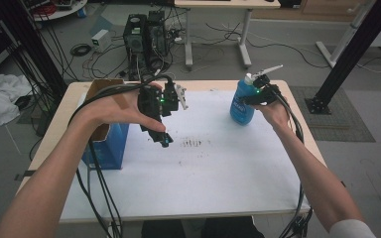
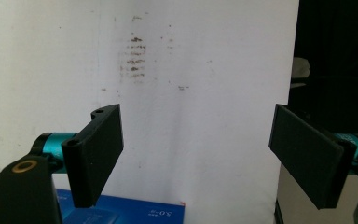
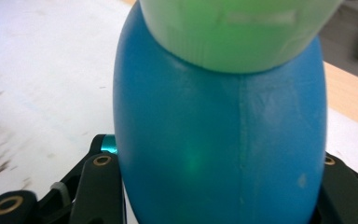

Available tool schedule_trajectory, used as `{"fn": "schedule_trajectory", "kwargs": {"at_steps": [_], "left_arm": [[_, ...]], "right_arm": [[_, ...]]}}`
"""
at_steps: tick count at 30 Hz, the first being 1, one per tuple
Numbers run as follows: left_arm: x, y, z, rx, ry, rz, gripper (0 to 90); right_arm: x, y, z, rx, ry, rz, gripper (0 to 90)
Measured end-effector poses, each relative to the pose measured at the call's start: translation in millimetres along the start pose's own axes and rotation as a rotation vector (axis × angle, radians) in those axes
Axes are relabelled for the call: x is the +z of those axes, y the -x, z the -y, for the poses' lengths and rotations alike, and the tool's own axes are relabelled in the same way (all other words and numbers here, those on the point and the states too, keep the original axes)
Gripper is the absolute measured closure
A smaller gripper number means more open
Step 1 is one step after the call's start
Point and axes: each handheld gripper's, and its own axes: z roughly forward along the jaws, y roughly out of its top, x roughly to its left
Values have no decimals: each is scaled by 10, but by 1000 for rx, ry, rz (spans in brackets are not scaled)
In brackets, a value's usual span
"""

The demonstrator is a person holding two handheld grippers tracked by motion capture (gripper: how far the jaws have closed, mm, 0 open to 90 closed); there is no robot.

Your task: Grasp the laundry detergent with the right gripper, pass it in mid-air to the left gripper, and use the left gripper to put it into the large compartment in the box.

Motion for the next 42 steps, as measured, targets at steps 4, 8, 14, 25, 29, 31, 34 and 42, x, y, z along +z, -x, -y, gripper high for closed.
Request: {"fn": "schedule_trajectory", "kwargs": {"at_steps": [4, 8, 14, 25, 29, 31, 34, 42], "left_arm": [[-36, -22, -23, -8, 13, -12, 177], [-58, -45, -59, -7, 17, -19, 177], [-72, -69, -140, -1, 32, -23, 177], [-66, -134, -328, -2, 68, -23, 177], [-16, -123, -395, -3, 71, -25, 177], [2, -105, -425, 5, 72, -17, 177], [39, -76, -471, 21, 74, -4, 177], [186, -42, -531, 19, 87, 23, 177]], "right_arm": [[-147, -103, -56, -60, 9, -62, 473], [-228, -173, -78, -105, 16, -92, 472], [-489, -595, -114, -341, -1, -267, 468], [-659, -1235, -86, -537, 4, -515, 467], [-662, -1407, -95, -583, 10, -580, 467], [-660, -1475, -99, -596, 10, -595, 466], [-660, -1566, -104, -623, 9, -608, 466], [-647, -1716, -142, -625, 28, -654, 466]]}}
